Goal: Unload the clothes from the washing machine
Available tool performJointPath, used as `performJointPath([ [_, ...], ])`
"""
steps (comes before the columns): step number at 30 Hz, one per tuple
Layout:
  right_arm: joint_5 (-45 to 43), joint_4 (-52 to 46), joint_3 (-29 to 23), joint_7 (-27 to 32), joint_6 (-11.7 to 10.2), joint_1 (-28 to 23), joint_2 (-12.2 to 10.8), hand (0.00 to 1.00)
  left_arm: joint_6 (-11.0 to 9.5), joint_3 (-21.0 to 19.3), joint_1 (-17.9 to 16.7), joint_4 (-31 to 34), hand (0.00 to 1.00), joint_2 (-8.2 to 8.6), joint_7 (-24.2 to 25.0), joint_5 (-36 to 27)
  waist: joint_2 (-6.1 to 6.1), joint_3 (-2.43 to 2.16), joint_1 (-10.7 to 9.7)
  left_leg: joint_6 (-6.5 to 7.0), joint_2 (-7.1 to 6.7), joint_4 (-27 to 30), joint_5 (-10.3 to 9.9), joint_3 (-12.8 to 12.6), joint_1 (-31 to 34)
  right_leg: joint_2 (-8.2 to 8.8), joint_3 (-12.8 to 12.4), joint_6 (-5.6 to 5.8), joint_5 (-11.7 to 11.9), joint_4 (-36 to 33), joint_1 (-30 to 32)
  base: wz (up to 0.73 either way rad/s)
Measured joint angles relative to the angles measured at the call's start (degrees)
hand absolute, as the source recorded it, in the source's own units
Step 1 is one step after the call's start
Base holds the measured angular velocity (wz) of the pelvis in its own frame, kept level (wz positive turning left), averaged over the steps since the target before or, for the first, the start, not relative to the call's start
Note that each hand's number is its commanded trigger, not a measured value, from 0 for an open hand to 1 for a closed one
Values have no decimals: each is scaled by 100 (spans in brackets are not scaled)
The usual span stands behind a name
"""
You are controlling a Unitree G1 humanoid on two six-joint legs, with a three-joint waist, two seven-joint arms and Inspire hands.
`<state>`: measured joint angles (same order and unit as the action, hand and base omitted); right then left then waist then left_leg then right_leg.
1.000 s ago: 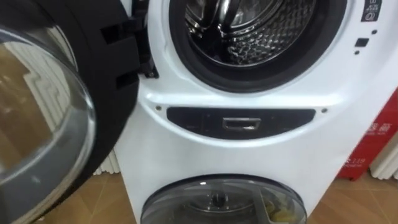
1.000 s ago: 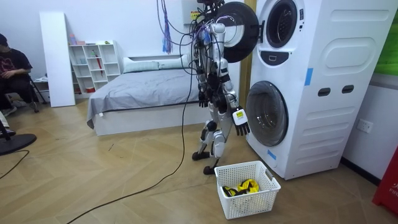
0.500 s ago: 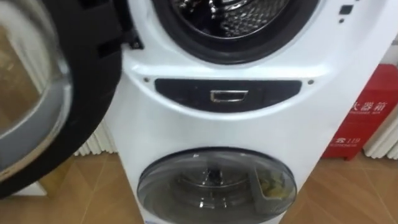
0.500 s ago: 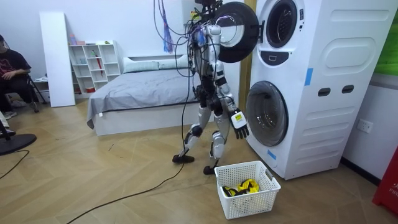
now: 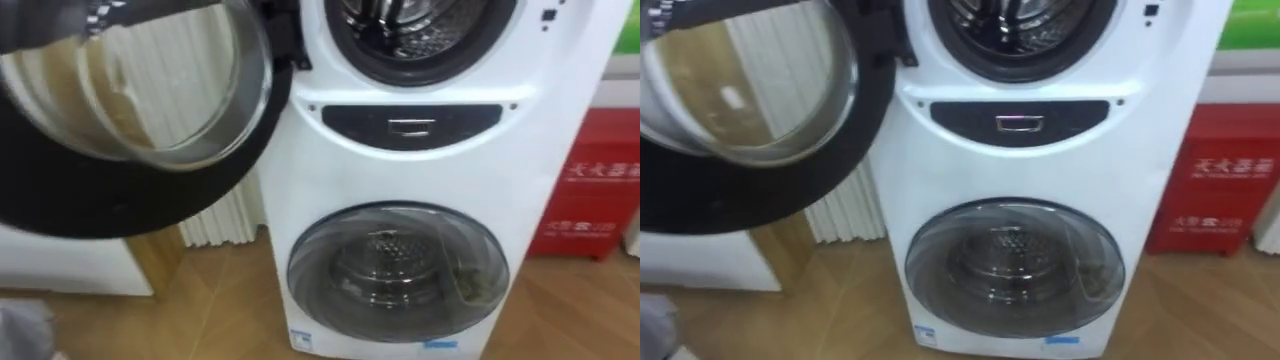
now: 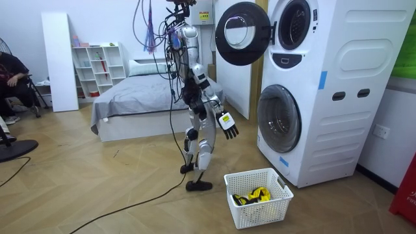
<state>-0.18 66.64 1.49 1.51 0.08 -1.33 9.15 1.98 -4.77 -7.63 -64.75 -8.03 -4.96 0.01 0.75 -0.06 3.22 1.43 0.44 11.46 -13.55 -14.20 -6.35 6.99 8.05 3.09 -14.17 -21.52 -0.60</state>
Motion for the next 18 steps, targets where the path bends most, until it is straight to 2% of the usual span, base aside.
performJointPath([
  [2, -8, 7, 28, -52, 1, 18, -9, 0, -58, -157, 11, -2, 0, 49, -13, -65, 36, 5, 34, -46, 78, 21, 60, 27, 85, -155, -22, -84, 127, 448, -74, -15],
  [5, 33, 14, 168, -128, -4, -5, -52, 0, -219, -203, -89, 2, 0, 43, -85, -391, -80, -1, 48, -126, 168, -35, 161, 27, 76, -319, -3, -181, 310, 781, -183, -5],
  [6, 52, 13, 168, -129, -22, 5, -52, 0, -231, -185, -107, 1, 0, 63, -88, -511, -114, 16, 46, -142, 198, -34, 162, 63, 72, -358, 18, -210, 349, 856, -232, -3],
  [8, 87, 6, 175, -80, -54, 10, -54, 0, -243, -184, -112, 1, 0, 105, -90, -704, -169, 8, 56, -166, 218, -34, 151, 139, 78, -407, 8, -225, 364, 923, -254, 0],
  [12, 66, -3, 176, -43, -150, 17, -56, 0, -285, -189, -100, 1, 0, 135, -109, -958, -240, 16, 130, -205, 235, -10, 126, 297, 72, -441, 82, -250, 397, 1044, -378, 4],
  [16, 64, -38, 172, -42, -194, 34, -62, 0, -288, -221, -78, 0, 0, 183, -111, -1031, -245, 26, 164, -210, 219, -18, 121, 422, 73, -433, 191, -244, 396, 1123, -460, 16],
  [18, 64, -59, 169, -34, -203, 84, -64, 0, -286, -230, -72, -1, 0, 217, -106, -1172, -213, 61, 161, -212, 206, -24, 119, 517, 75, -429, 262, -243, 396, 1189, -523, 16],
])
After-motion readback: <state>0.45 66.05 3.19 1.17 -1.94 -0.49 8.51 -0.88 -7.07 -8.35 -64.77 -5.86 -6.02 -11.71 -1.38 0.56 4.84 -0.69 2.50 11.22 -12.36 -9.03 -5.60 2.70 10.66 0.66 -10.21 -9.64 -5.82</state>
